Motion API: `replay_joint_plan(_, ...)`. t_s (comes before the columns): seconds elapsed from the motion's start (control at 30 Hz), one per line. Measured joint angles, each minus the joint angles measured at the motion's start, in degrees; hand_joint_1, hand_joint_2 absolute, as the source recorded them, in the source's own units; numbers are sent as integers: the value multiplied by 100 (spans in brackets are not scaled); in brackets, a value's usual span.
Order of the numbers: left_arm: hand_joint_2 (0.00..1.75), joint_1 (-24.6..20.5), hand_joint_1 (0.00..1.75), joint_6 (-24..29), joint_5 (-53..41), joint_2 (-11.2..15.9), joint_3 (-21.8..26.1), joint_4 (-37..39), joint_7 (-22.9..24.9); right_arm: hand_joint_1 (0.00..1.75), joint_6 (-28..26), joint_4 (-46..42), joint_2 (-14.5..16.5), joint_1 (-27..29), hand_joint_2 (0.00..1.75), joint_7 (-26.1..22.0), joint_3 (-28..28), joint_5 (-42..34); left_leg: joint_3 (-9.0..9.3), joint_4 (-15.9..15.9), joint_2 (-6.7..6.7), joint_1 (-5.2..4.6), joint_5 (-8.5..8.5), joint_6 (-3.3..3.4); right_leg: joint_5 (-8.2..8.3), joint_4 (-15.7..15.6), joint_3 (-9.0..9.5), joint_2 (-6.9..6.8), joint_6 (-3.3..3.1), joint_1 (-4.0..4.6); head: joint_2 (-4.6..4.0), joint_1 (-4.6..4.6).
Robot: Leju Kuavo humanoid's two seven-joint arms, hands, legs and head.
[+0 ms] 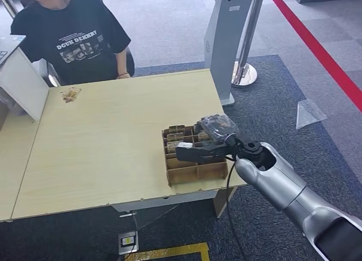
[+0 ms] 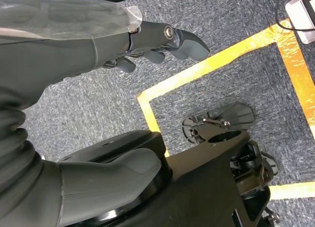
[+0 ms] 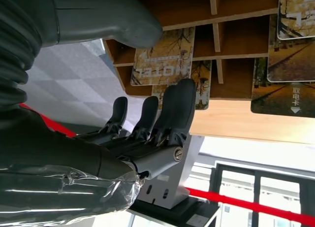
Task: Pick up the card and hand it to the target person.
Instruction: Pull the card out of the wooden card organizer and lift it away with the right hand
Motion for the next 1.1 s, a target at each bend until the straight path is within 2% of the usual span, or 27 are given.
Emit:
replay_joint_plan(0.33,175,-9,0,-10,-16,-4,-22,0,-1,79,4,-9,-79,31,175,28,-3,-48,0,0,0,0,0,0,0,0,0,0,0,0,0,0)
replay_joint_plan(0.5,175,-11,0,-15,-17,-5,-35,0,-1,87,9,-1,-112,32,175,38,-7,-81,0,0,0,0,0,0,0,0,0,0,0,0,0,0)
replay_joint_plan(0.7,175,-12,0,-15,-17,-7,-48,0,-1,80,-4,35,-133,28,175,39,-13,-100,-1,0,0,0,0,0,0,0,0,0,0,0,0,0)
replay_joint_plan(1.1,175,-12,0,-26,-17,-7,-91,0,2,81,-49,169,-140,-36,175,46,-51,-173,-1,0,0,0,0,0,0,0,0,0,0,0,0,0)
